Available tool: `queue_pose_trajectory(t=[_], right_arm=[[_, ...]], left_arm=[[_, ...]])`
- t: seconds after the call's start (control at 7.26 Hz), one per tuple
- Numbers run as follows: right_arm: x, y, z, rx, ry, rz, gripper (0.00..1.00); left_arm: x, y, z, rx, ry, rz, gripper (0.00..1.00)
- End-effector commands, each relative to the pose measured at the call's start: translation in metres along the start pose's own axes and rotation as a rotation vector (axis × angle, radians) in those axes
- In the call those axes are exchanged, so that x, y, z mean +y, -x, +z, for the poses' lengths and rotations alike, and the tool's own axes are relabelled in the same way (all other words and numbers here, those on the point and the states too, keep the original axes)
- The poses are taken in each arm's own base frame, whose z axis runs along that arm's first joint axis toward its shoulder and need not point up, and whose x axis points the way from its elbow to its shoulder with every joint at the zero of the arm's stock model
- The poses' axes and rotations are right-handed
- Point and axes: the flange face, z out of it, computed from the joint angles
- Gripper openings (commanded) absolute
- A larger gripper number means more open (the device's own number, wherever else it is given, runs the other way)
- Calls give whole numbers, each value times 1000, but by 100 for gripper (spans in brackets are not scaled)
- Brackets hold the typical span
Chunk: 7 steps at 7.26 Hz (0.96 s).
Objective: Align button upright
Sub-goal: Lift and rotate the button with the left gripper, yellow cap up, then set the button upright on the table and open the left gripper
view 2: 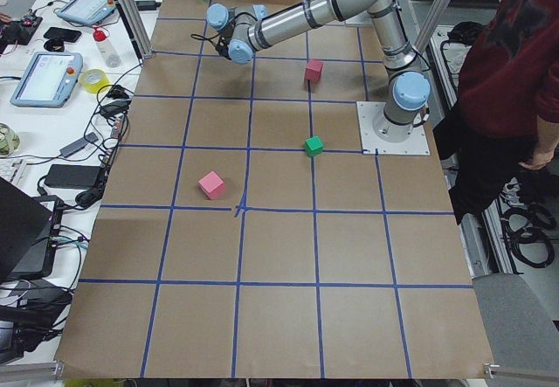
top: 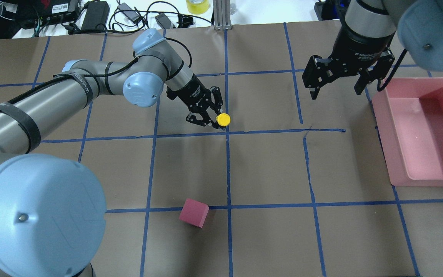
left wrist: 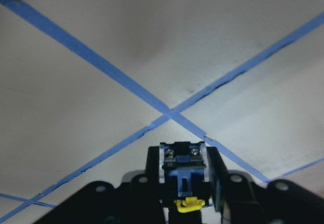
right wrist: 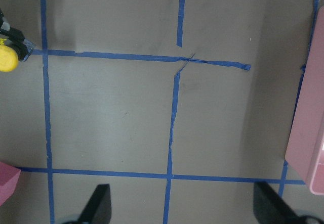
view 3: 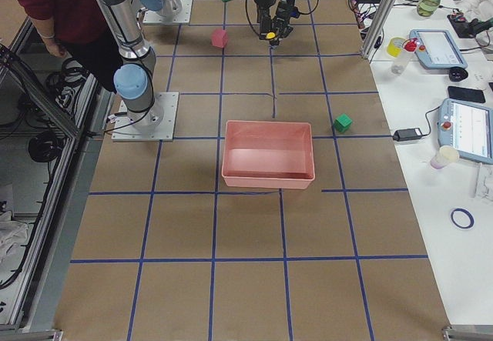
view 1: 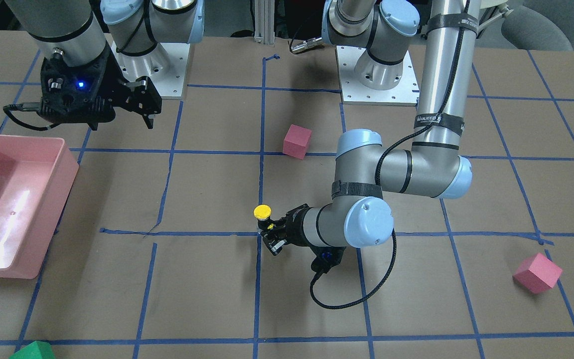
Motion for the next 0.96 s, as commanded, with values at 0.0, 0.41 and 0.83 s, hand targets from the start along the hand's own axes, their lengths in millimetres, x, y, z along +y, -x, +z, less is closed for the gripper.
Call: queue_pose_trajectory(t=[0.0, 0.41, 0.83], right_arm=[[0, 0, 5, 0, 13, -3, 100], [2, -2, 12, -2, 59, -52, 100], [2, -1, 12, 2, 61, -56, 100]], left_arm=[[-6, 1, 15, -14, 13, 8, 0], [-7, -2, 22, -11, 8, 24, 6], [-2, -1, 24, -11, 5, 29, 100]])
